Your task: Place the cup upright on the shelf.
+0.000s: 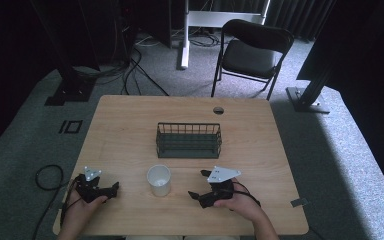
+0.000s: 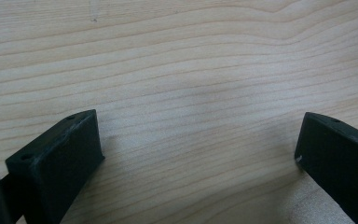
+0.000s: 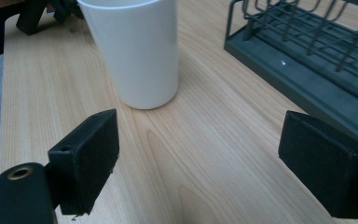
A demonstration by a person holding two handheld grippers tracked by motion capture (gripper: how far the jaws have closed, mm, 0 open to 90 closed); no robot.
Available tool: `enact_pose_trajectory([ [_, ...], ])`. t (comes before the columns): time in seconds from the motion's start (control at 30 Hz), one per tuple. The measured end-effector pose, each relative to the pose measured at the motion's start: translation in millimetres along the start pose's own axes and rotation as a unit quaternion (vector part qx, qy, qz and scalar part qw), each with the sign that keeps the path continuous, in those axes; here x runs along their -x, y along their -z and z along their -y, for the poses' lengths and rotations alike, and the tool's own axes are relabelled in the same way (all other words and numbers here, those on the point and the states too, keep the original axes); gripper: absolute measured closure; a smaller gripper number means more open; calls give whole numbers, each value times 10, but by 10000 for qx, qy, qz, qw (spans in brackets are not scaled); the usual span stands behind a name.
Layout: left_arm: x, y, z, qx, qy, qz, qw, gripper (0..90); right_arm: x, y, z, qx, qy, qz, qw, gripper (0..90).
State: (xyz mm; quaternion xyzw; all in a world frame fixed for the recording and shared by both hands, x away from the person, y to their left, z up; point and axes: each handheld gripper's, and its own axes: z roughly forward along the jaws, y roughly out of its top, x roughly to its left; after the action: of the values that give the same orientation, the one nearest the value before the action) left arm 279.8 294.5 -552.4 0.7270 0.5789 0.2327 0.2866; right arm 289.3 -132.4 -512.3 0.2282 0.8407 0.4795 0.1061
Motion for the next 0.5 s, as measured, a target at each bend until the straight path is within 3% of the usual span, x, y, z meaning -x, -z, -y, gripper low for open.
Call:
enact_pose_trajectory([
  [0.5,0,0,0,-1,0,1,10000,8,-143,-259,-102,74,97,-321,9994,121],
])
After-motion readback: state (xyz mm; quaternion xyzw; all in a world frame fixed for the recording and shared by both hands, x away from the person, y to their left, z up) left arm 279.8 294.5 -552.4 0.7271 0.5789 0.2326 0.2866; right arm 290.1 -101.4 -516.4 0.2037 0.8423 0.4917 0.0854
